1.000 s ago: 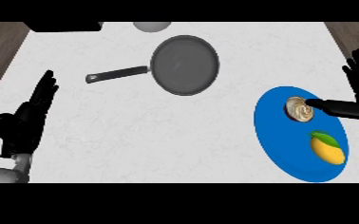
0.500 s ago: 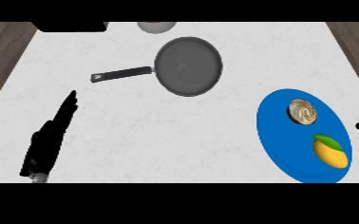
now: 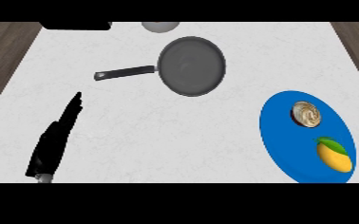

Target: Pick the cupcake from the plate and place it in the pan

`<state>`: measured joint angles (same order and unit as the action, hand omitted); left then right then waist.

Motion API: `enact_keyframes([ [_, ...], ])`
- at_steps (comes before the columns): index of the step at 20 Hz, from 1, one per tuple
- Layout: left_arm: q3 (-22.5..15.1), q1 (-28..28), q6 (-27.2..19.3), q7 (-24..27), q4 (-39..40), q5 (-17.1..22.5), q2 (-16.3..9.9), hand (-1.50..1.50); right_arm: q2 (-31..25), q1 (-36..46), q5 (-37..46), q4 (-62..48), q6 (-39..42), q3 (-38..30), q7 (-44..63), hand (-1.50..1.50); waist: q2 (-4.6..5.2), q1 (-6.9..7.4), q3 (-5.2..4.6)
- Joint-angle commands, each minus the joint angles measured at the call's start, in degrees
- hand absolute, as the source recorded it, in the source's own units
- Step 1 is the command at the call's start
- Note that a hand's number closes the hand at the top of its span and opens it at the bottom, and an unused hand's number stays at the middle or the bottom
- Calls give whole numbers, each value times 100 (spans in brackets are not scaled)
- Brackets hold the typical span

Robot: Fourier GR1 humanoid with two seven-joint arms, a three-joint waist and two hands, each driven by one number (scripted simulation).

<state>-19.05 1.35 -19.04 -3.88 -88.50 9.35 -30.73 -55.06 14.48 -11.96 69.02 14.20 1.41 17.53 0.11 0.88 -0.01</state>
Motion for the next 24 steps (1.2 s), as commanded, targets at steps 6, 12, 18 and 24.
enact_keyframes([
  [6, 22, 226, -19, -251, -413, -342, 160, 0, 262, 1187, 147, -5, 968, 376, 1621, -150, -10, 11, 0],
  [12, 199, -40, 149, -568, -468, -411, 221, 0, 740, 1997, 502, -696, 1546, 660, 2082, -150, -1, 2, 0],
  [18, 259, 0, 260, -40, 205, -457, 504, 0, 1036, 2183, 856, -740, 2174, 1189, 2552, -150, 6, -24, -6],
  [24, 512, 37, 484, -144, 48, -561, 537, 0, 1314, 2381, 1099, -899, 2528, 976, 3010, -150, -8, -52, -3],
])
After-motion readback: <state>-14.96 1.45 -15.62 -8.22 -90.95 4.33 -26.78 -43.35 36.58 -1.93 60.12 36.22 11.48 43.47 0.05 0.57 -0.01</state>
